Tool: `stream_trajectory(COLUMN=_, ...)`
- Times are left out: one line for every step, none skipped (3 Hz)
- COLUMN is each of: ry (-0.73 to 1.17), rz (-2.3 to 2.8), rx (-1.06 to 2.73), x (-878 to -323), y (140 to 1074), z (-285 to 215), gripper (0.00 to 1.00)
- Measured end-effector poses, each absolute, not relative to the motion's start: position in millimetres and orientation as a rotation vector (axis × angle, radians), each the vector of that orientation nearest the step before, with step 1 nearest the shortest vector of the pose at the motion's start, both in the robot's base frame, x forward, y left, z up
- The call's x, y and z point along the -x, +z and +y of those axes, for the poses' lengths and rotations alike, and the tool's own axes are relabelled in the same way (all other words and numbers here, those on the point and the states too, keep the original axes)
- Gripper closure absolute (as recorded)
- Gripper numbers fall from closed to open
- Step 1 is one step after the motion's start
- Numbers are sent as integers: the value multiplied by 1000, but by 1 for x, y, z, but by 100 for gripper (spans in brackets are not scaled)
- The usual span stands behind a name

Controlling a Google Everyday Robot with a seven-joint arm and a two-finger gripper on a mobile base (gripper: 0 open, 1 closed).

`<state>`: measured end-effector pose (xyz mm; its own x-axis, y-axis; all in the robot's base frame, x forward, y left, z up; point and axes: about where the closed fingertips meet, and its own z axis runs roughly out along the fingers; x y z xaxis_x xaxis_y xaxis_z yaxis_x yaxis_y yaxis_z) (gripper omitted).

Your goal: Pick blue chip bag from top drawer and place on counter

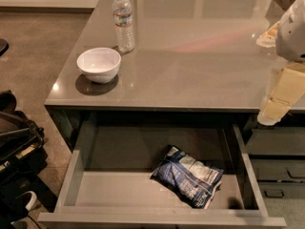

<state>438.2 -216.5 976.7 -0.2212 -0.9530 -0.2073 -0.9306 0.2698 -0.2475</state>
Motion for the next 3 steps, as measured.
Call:
stream_trajectory(ry=-104, rz=2222, rx=1715, x=-437, y=977, z=-217, gripper=0)
stream_trajectory(ry=-73, rz=2177, rx=1665, x=-414, y=971, z=-207, gripper=0)
stream_trajectory(ry=35, rz=2198, rx=1537, x=-391, y=911, z=-216, gripper=0)
